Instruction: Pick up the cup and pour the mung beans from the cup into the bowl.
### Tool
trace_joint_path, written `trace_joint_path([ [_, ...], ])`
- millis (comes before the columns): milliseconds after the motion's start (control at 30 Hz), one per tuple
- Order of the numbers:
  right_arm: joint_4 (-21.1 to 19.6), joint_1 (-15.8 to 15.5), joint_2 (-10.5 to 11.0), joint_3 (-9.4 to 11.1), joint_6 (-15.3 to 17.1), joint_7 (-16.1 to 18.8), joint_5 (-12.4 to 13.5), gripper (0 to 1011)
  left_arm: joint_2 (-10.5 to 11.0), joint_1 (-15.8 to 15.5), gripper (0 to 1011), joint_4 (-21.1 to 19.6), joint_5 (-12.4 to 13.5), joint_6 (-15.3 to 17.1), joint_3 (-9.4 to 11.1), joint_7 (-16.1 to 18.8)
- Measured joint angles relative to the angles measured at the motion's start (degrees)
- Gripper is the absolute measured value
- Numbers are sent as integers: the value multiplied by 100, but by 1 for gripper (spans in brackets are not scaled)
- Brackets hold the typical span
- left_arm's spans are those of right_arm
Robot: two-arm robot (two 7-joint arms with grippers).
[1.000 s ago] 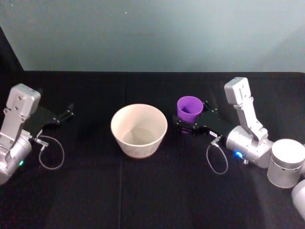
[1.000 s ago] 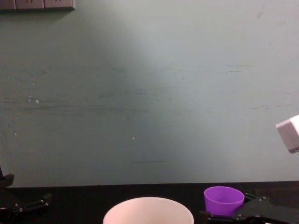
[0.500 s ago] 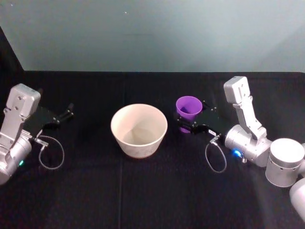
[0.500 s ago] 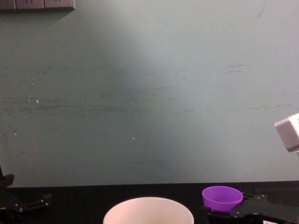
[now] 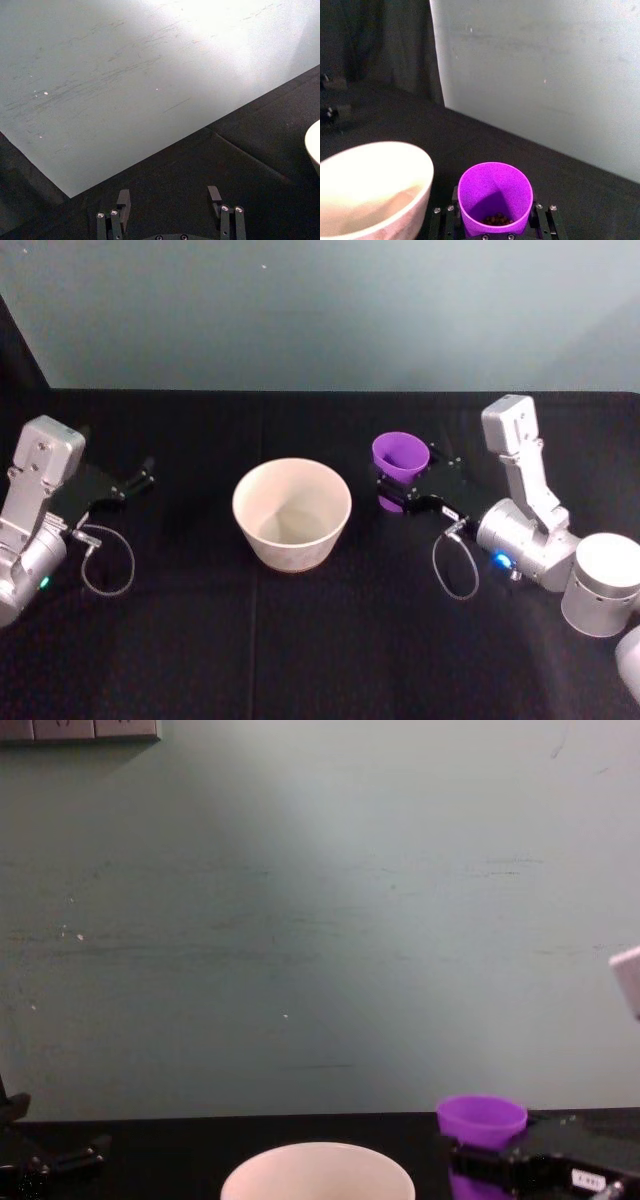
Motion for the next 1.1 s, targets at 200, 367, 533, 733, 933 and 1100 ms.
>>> trace_joint_path([
  [200, -698, -347, 122, 172, 79, -138, 127, 726, 0, 0, 1000, 0, 0, 0, 0, 0],
  [367, -1242, -586, 213, 307, 244, -249, 272, 726, 0, 0, 1000, 0, 0, 0, 0, 0],
  [533, -1646, -728, 282, 416, 440, -279, 466, 726, 0, 0, 1000, 0, 0, 0, 0, 0],
  [733, -1911, -763, 362, 434, 656, -296, 609, 726, 0, 0, 1000, 0, 0, 0, 0, 0],
  [933, -2067, -761, 422, 425, 767, -351, 690, 726, 0, 0, 1000, 0, 0, 0, 0, 0],
  [1100, -2118, -744, 473, 406, 859, -377, 730, 726, 0, 0, 1000, 0, 0, 0, 0, 0],
])
